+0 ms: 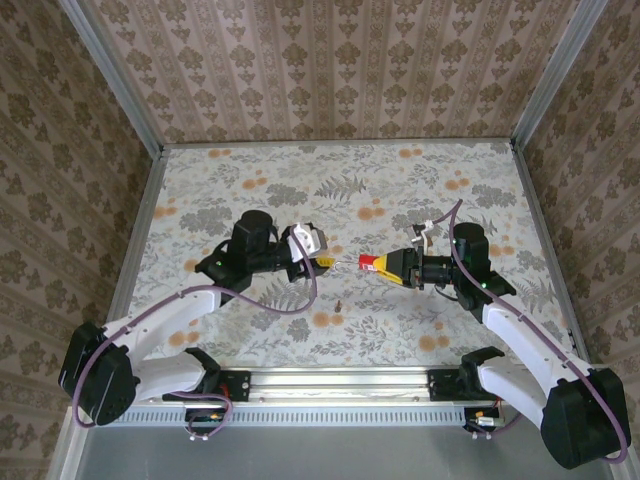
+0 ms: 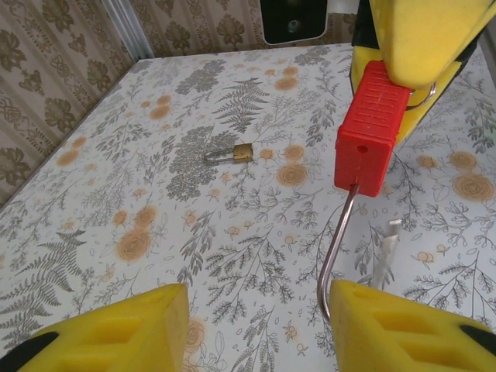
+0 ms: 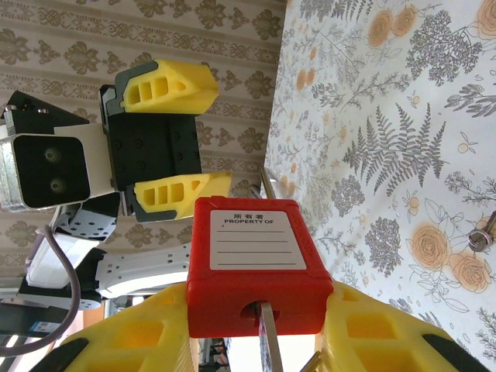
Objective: Unlock with the key
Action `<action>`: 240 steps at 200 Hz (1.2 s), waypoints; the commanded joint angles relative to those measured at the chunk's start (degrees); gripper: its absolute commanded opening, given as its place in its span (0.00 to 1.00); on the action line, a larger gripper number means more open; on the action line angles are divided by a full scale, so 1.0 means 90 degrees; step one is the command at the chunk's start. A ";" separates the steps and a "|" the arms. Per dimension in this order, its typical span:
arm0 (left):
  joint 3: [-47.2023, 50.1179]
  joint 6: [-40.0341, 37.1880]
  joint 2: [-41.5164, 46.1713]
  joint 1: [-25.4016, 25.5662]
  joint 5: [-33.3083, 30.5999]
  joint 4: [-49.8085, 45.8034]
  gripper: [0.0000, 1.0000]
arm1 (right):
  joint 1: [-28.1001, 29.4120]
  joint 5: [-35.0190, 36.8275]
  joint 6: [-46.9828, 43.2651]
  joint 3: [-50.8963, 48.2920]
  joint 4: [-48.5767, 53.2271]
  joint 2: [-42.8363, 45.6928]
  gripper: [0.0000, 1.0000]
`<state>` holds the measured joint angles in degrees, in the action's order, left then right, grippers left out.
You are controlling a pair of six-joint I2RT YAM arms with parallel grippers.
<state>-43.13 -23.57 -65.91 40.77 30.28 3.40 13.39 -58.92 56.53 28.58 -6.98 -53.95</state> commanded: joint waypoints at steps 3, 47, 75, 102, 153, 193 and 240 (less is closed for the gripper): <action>0.0027 0.0161 0.0148 0.0008 -0.0072 0.0161 0.51 | -0.0021 -0.0075 -0.0022 0.0185 -0.0003 0.0043 0.14; -0.0103 0.0113 0.0119 0.0814 -0.2375 0.0148 0.58 | -0.0019 0.0107 0.0000 0.0184 0.0004 -0.0044 0.14; -0.0018 0.0234 0.0185 0.1050 -0.3344 0.0255 0.73 | -0.0010 0.0189 0.0013 0.0213 0.0015 -0.0164 0.14; 0.0465 -0.0007 0.0430 0.1242 -0.3420 0.1034 1.00 | 0.0005 0.0209 0.0012 0.0223 -0.0021 -0.0172 0.13; 0.0983 -0.1693 0.0240 0.2510 -0.5436 0.2452 1.00 | 0.0005 0.0290 0.0054 0.0262 -0.0036 -0.0211 0.13; 0.1094 -0.3400 -0.0743 0.3230 -0.6296 0.4098 0.99 | 0.0013 0.0401 0.0166 0.0253 -0.0104 -0.0207 0.13; 0.0702 -0.3947 -0.1535 0.3516 -0.6460 0.4270 0.84 | 0.0011 0.0443 0.0183 0.0219 -0.0037 -0.0148 0.13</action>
<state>-34.28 -53.84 -78.32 71.75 -24.77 37.28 13.39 -55.55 57.39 28.58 -7.03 -55.99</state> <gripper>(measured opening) 0.870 0.333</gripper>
